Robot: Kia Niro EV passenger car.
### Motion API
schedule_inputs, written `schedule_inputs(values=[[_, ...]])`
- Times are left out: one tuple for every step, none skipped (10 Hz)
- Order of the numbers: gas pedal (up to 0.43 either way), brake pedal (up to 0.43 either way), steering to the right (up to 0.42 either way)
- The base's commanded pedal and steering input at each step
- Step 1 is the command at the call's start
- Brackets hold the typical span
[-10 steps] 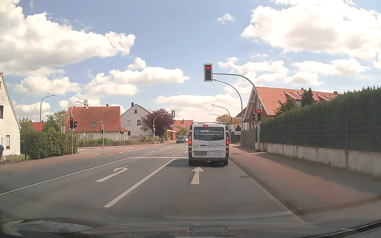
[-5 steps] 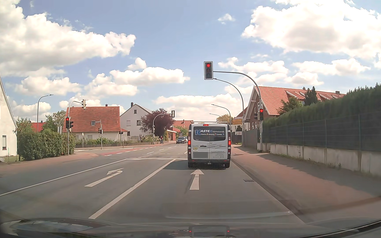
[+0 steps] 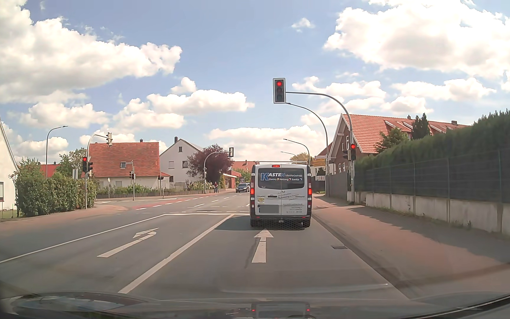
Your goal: Follow the waypoints while adhering to traffic rules and regulations
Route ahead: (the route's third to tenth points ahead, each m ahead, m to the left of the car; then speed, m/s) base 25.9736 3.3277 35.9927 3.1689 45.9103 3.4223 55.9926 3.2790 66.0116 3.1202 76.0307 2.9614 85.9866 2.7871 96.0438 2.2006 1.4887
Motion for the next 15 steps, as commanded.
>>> schedule_inputs(values=[[0.000, 0.159, -0.007], [0.000, 0.159, -0.007], [0.000, 0.152, -0.006], [0.000, 0.146, -0.006], [0.000, 0.128, -0.005], [0.000, 0.104, -0.002], [0.000, 0.085, -0.001], [0.000, 0.079, -0.001], [0.000, 0.073, -0.001], [0.000, 0.073, 0.000], [0.000, 0.073, 0.001], [0.000, 0.073, 0.003], [0.000, 0.079, 0.003], [0.000, 0.098, 0.003], [0.000, 0.128, 0.003]])
